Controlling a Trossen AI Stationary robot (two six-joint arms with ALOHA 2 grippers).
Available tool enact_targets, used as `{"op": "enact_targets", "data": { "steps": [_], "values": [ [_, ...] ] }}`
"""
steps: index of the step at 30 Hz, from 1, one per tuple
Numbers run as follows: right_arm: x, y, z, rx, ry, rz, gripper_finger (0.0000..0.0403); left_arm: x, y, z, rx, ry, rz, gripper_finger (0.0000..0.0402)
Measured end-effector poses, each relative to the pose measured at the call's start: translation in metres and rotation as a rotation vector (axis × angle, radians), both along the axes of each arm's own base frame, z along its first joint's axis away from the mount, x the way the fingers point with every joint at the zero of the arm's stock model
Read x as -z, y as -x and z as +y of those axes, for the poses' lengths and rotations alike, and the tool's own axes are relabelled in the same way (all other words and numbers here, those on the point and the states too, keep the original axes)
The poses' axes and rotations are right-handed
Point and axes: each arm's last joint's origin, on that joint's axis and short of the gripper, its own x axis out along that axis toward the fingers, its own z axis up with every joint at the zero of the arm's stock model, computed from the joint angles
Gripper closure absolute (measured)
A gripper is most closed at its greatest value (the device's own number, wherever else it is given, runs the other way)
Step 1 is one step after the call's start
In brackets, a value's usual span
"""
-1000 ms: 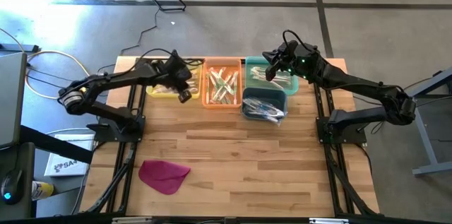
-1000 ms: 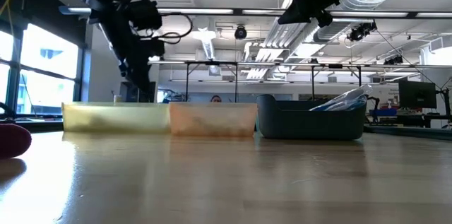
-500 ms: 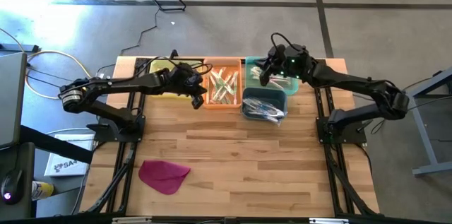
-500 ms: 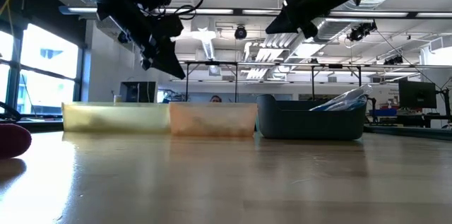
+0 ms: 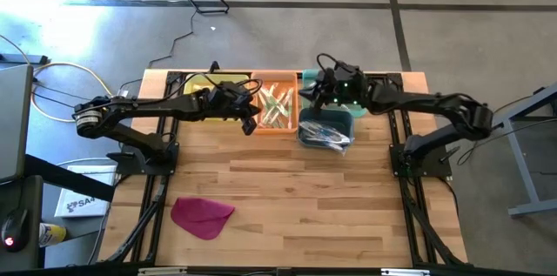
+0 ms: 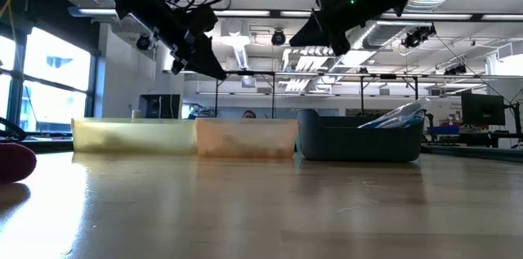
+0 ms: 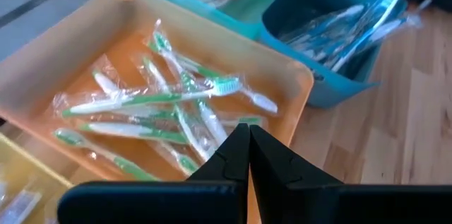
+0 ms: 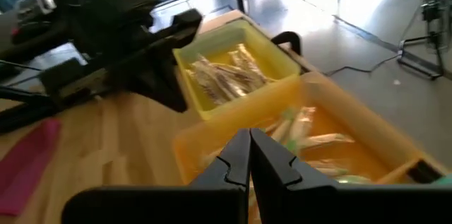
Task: Pick & Place Toothbrushes
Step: Return to Home Position
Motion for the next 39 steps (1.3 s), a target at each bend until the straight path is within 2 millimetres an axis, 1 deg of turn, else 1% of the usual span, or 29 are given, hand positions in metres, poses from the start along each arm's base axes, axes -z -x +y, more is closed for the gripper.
{"op": "enact_targets", "data": {
  "steps": [5,11,15,18,20,22,24,27,29,31,34,36,39],
  "values": [
    [0.004,-0.014,0.021,-0.064,-0.003,-0.008,0.0401,-0.004,-0.002,0.001,0.021,-0.041,-0.033,0.0392],
    [0.011,-0.032,0.045,-0.081,0.119,0.004,0.0401,-0.012,-0.006,0.002,0.08,-0.181,-0.077,0.0392],
    [0.022,-0.046,0.057,-0.137,0.166,-0.013,0.04,-0.017,-0.009,0.001,0.115,-0.237,-0.123,0.0392],
    [0.031,-0.061,0.065,-0.167,0.193,-0.074,0.04,-0.019,-0.013,-0.007,0.177,-0.286,-0.131,0.0392],
    [0.036,-0.07,0.071,-0.181,0.196,-0.126,0.04,-0.021,-0.016,-0.016,0.219,-0.311,-0.144,0.0392],
    [0.038,-0.074,0.077,-0.195,0.189,-0.164,0.04,-0.024,-0.02,-0.028,0.258,-0.319,-0.179,0.0397],
    [0.035,-0.075,0.086,-0.219,0.188,-0.189,0.04,-0.032,-0.021,-0.044,0.298,-0.321,-0.239,0.04],
    [0.016,-0.067,0.103,-0.261,0.174,-0.232,0.04,-0.05,-0.016,-0.067,0.329,-0.349,-0.347,0.04],
    [-0.001,-0.057,0.113,-0.282,0.162,-0.268,0.04,-0.061,-0.008,-0.078,0.315,-0.375,-0.38,0.0401],
    [-0.016,-0.044,0.12,-0.3,0.158,-0.266,0.04,-0.07,0.003,-0.086,0.314,-0.383,-0.395,0.0401],
    [-0.034,-0.024,0.125,-0.3,0.149,-0.25,0.04,-0.08,0.021,-0.091,0.323,-0.369,-0.39,0.0401],
    [-0.042,-0.012,0.126,-0.278,0.151,-0.231,0.04,-0.083,0.029,-0.092,0.318,-0.354,-0.386,0.0401],
    [-0.048,0.004,0.127,-0.262,0.151,-0.179,0.04,-0.087,0.041,-0.092,0.309,-0.344,-0.369,0.0401]
  ]
}}
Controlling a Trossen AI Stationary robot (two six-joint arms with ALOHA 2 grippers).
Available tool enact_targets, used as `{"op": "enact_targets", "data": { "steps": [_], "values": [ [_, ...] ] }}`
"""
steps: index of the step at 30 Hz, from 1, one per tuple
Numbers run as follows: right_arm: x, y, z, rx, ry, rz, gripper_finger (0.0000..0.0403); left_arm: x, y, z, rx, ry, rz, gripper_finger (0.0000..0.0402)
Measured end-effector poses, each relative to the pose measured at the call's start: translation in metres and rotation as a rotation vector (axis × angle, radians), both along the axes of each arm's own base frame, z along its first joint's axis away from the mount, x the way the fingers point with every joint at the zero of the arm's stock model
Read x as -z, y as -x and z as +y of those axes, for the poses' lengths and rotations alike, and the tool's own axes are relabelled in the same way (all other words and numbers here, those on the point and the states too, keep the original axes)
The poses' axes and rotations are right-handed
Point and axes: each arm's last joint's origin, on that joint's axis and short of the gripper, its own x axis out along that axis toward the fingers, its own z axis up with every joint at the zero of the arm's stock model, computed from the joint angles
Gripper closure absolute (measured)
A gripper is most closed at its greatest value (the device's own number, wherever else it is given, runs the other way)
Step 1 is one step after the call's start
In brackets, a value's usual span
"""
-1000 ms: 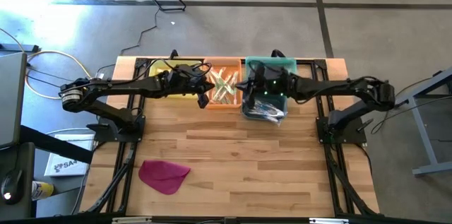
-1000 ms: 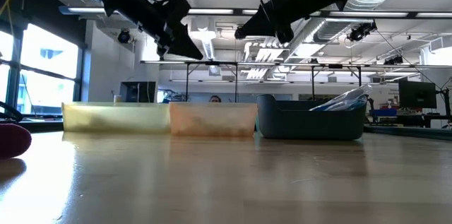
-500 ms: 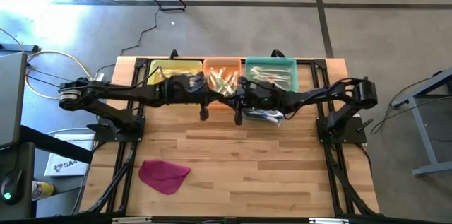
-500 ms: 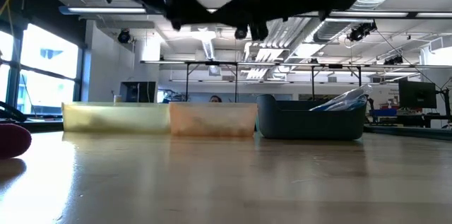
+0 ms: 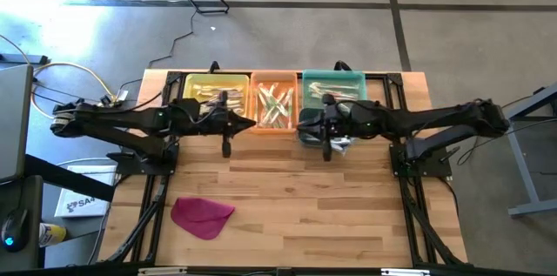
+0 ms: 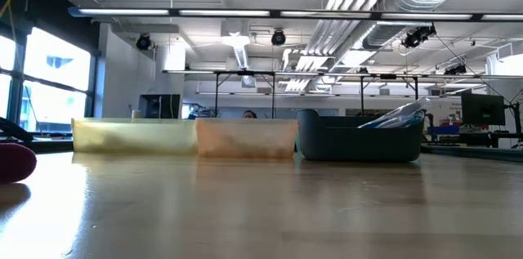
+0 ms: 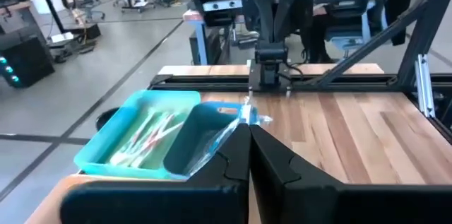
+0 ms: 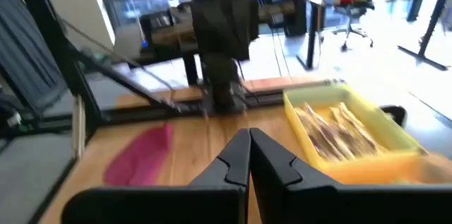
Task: Pick & Place Toothbrushes
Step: Return to Home Position
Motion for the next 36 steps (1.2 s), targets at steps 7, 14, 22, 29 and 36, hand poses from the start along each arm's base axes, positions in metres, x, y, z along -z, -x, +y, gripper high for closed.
{"op": "enact_targets", "data": {
  "steps": [7,14,22,29,36],
  "values": [
    [-0.013,0.029,-0.001,-0.001,0.035,0.045,0.04,-0.008,0.027,0.0,-0.004,-0.028,0.023,0.0401],
    [-0.025,0.056,0.003,-0.027,0.077,0.044,0.04,-0.008,0.051,-0.007,-0.011,-0.056,0.086,0.0401],
    [-0.035,0.087,0.007,-0.01,0.103,0.028,0.04,-0.008,0.083,-0.014,-0.084,-0.073,0.121,0.0401],
    [-0.025,0.111,0.008,-0.019,0.094,-0.002,0.04,0.01,0.108,-0.016,-0.087,-0.036,0.076,0.0401],
    [-0.015,0.129,0.005,0.024,0.056,-0.016,0.04,0.04,0.126,-0.012,-0.107,0.006,0.029,0.0401]
  ]
}}
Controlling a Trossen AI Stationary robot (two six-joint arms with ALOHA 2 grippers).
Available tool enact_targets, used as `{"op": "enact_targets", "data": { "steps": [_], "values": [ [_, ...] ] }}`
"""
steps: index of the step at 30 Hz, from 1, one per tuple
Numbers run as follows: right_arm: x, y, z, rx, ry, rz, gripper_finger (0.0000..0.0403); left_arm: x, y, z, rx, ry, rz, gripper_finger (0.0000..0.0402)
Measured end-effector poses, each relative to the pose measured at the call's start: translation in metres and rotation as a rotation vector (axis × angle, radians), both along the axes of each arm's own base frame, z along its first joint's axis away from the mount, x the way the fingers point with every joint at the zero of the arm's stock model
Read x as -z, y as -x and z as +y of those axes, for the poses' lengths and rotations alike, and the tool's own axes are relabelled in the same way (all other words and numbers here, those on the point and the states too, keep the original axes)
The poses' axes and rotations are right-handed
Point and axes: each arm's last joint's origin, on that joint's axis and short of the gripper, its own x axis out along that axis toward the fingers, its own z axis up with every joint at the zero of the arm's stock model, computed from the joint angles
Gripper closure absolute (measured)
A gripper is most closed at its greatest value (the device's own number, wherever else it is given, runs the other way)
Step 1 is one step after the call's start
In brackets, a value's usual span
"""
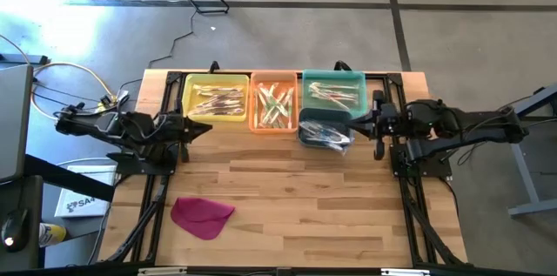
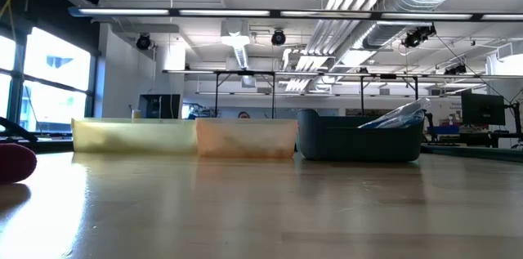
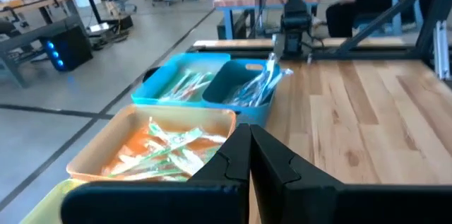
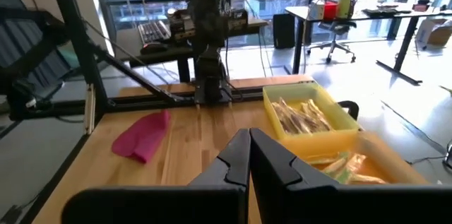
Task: Pick & Place Toothbrushes
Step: Return to Home Position
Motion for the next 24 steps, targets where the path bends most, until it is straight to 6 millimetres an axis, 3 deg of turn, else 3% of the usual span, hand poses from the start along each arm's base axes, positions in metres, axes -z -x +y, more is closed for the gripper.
{"op": "enact_targets", "data": {
  "steps": [18,24],
  "values": [
    [-0.003,0.051,-0.005,0.011,-0.056,-0.073,0.0401,0.024,0.037,0.01,0.001,-0.015,-0.18,0.0401],
    [-0.002,0.057,-0.005,0.011,-0.059,-0.069,0.0401,0.032,0.037,0.01,-0.021,-0.038,-0.161,0.0401]
  ]
}}
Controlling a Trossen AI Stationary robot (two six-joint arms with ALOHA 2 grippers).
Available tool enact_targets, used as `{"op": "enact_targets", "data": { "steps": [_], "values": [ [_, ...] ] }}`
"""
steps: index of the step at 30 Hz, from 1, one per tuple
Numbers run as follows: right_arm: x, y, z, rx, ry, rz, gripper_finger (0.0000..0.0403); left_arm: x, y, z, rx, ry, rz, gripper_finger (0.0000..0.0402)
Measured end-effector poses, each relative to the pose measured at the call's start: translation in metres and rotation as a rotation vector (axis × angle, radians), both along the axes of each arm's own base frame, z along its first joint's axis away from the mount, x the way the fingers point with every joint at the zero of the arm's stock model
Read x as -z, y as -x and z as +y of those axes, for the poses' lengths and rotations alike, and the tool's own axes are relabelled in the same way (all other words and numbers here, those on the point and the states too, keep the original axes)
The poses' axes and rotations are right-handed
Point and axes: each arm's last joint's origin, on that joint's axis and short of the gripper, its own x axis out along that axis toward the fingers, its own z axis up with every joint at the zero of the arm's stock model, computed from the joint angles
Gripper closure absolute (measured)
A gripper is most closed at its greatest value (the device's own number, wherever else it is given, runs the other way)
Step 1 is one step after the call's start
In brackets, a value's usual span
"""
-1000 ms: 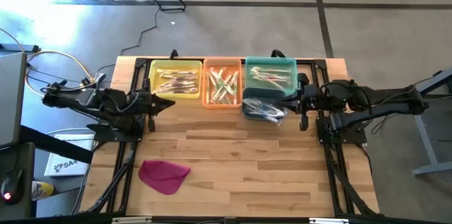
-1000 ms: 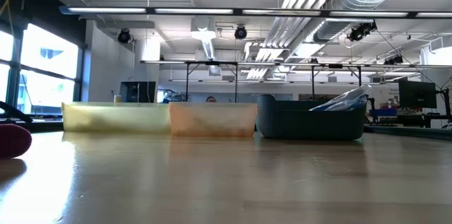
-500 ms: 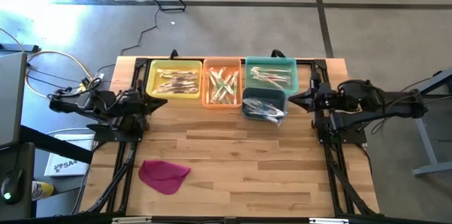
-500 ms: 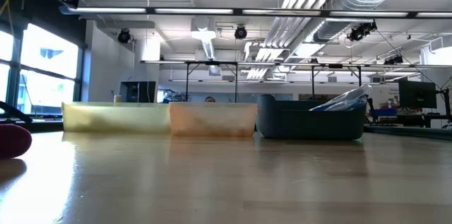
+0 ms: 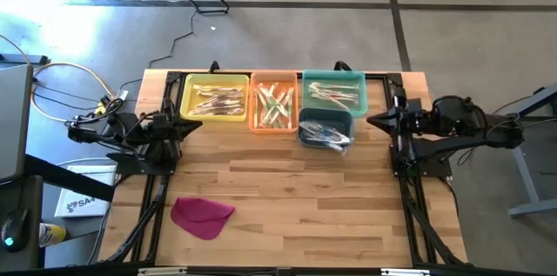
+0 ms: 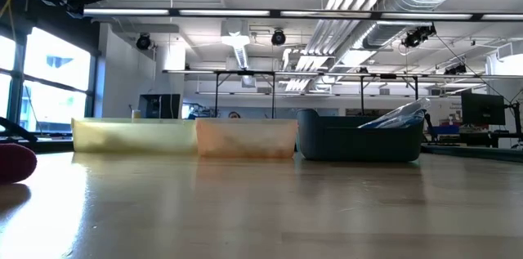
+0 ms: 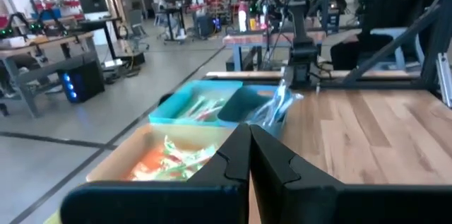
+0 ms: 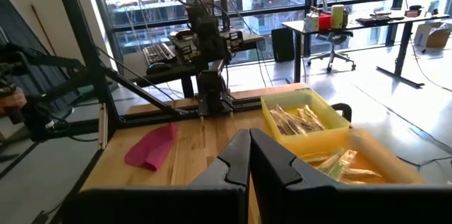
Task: Pick & Place Toothbrushes
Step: Return to Home Position
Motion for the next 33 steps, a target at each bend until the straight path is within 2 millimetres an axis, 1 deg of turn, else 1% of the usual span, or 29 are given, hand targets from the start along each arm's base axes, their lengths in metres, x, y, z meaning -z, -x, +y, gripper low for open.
{"op": "enact_targets", "data": {
  "steps": [3,5,11,19,24,29,33],
  "values": [
    [0.001,0.003,0.0,0.0,0.0,0.007,0.0401,0.0,0.0,0.0,0.0,0.002,-0.006,0.0401],
    [0.001,0.003,0.0,0.001,-0.007,0.01,0.0401,0.003,-0.002,-0.001,0.011,0.001,-0.005,0.0401],
    [0.002,0.003,0.0,0.002,-0.02,0.02,0.0401,0.017,-0.011,-0.007,0.138,-0.001,0.02,0.0401],
    [0.002,0.003,0.0,0.002,-0.028,0.019,0.0401,0.043,-0.029,-0.015,0.261,-0.095,-0.062,0.0401],
    [0.002,0.003,0.0,0.004,-0.051,0.017,0.0401,0.068,-0.037,-0.017,0.263,-0.096,-0.028,0.0401],
    [0.002,0.003,0.0,0.001,-0.05,0.017,0.0401,0.08,-0.04,-0.018,0.286,-0.068,-0.016,0.0401],
    [0.002,0.003,0.0,0.001,-0.05,0.017,0.04,0.082,-0.041,-0.02,0.337,-0.053,-0.015,0.0401]
  ]
}}
